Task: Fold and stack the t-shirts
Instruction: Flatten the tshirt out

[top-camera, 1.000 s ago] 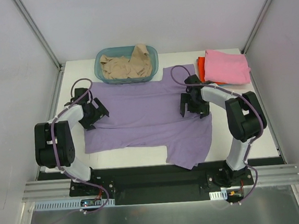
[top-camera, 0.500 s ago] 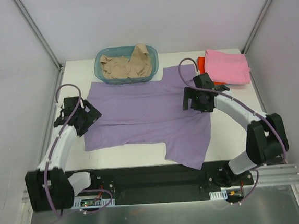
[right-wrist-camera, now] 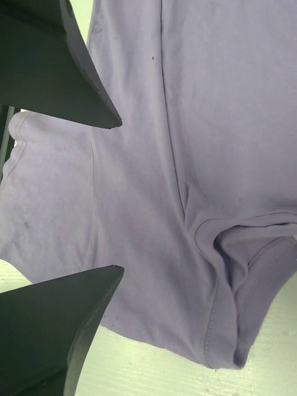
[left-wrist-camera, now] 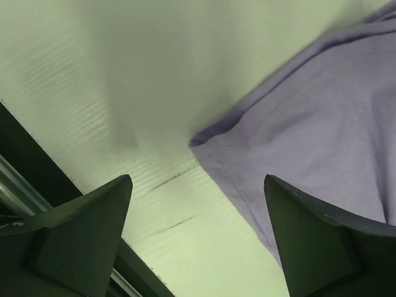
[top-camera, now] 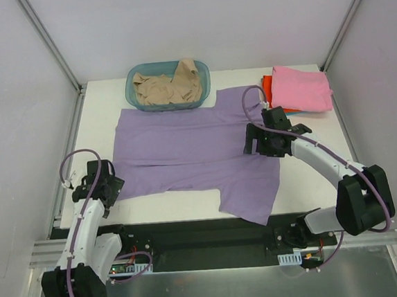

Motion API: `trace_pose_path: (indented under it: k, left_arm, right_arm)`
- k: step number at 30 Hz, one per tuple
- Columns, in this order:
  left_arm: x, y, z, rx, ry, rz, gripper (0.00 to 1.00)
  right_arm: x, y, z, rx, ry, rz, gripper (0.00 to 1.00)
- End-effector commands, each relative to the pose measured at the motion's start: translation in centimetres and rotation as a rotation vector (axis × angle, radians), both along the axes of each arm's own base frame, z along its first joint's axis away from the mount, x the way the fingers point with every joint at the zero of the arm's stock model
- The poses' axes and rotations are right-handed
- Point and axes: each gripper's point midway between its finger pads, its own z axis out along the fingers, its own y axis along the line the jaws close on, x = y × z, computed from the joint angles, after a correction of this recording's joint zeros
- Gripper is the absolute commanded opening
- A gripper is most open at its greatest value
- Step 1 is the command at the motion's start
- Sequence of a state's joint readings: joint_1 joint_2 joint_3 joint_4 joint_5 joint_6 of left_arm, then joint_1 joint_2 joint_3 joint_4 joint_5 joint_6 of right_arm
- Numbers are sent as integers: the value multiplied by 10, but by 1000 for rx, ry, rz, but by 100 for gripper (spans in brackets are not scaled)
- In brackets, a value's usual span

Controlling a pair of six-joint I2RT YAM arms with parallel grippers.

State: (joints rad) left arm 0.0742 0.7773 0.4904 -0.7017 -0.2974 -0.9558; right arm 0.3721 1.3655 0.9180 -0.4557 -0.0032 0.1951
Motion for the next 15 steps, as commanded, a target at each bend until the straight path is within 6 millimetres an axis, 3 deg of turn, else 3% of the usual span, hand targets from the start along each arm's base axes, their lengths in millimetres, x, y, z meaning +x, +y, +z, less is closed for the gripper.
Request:
trace_pose_path:
  k: [1, 8, 15]
  left_arm:
    - [0, 13, -9, 27, 57, 86, 79]
    - [11, 8, -31, -30, 130, 73, 53]
    - [14, 10, -50, -47, 165, 70, 49]
  right_arm:
    - [3, 3, 3, 17, -32, 1, 97]
    - [3, -4, 7, -8, -55, -12, 97]
    - [-2, -6, 9, -7, -53, -12, 97]
